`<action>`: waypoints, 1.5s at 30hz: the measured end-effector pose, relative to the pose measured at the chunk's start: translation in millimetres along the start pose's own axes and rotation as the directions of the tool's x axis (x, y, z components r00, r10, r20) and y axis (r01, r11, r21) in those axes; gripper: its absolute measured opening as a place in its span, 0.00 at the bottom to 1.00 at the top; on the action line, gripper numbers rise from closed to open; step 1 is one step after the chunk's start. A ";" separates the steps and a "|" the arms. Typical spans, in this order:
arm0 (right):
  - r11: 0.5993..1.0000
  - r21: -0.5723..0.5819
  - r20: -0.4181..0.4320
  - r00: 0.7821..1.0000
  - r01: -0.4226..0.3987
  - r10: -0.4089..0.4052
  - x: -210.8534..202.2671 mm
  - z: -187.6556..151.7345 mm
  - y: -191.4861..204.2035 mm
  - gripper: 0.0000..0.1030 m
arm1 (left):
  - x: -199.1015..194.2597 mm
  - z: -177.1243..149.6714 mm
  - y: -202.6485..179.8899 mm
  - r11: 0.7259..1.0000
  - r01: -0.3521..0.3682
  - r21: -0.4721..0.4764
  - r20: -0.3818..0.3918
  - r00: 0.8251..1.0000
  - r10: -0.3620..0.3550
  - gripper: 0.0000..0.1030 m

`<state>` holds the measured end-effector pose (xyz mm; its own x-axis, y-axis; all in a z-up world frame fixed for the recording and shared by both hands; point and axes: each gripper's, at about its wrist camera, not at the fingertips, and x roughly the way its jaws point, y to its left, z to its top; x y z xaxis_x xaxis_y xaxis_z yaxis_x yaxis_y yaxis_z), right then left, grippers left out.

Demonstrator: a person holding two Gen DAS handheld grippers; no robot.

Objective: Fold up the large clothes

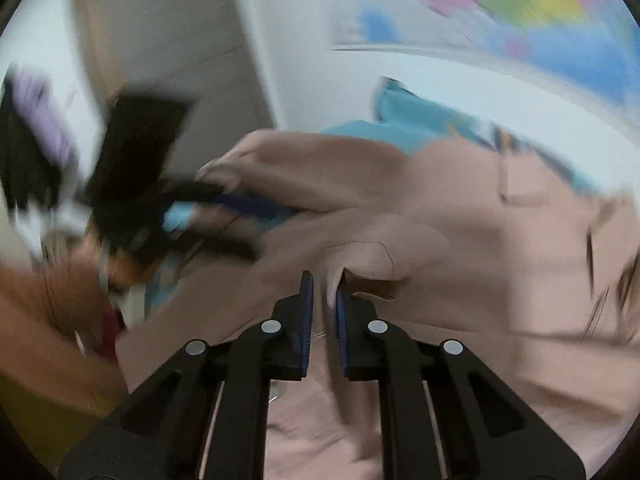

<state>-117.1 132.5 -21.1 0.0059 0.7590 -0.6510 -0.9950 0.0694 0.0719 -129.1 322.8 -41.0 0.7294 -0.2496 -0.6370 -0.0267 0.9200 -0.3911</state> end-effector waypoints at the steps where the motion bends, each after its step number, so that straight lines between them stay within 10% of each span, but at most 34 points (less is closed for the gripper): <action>1: 0.999 -0.052 -0.008 1.000 0.007 -0.007 -1.3 -2.7 13.6 0.11 | -3.3 -1.0 2.8 1.000 0.007 -0.017 0.007 1.000 -0.007 0.77; 5: 0.931 -0.359 -0.121 0.985 0.069 -0.120 26.2 -32.8 75.9 0.16 | -21.2 -10.6 10.9 0.997 0.032 -0.070 0.052 0.998 -0.028 0.77; 10: 0.879 -0.469 -0.145 0.974 0.085 -0.171 30.3 -65.1 94.5 0.28 | -30.1 -26.7 -0.8 0.998 0.041 -0.049 0.048 0.998 -0.038 0.77; 17: 0.987 -0.129 -0.068 0.993 0.091 -0.101 -40.3 -48.5 9.6 0.49 | -14.3 -41.8 -16.1 0.999 0.046 -0.002 -0.041 0.998 -0.046 0.82; 21: 0.935 0.050 -0.109 0.933 0.351 -0.344 -52.2 -44.2 -78.0 0.58 | 9.1 -47.9 -26.8 0.998 0.005 0.060 -0.134 0.991 0.003 0.83; 26: 0.910 0.082 -0.245 0.893 0.406 -0.377 -20.5 -49.3 -143.7 0.69 | 26.4 -53.2 -47.0 0.976 -0.087 0.198 -0.161 0.980 0.120 0.31; 29: 0.898 0.011 -0.299 0.859 0.439 -0.416 0.1 -58.6 -159.8 0.67 | 22.6 -38.9 -45.9 0.970 -0.138 0.202 -0.124 0.979 0.165 0.06; 33: 0.911 0.123 -0.269 0.897 0.394 -0.352 -8.5 -62.6 -178.0 0.02 | 14.3 -6.3 -44.7 0.952 -0.209 0.223 -0.027 0.975 0.220 0.04; 42: 0.805 0.324 -0.094 0.864 0.497 -0.495 -80.1 -43.1 -206.1 0.01 | 42.3 75.9 -25.9 0.891 -0.368 0.265 0.112 0.930 0.351 0.03; 45: 0.829 0.358 -0.055 0.896 0.430 -0.440 -84.5 -42.7 -200.7 0.08 | 66.9 92.6 -13.4 0.883 -0.399 0.247 0.081 0.917 0.391 0.03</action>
<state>77.9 26.8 -12.8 0.4378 0.6138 -0.6569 -0.7869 0.6151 0.0503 -16.7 321.8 -16.8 0.7135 0.1554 -0.6832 -0.1453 0.9867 0.0727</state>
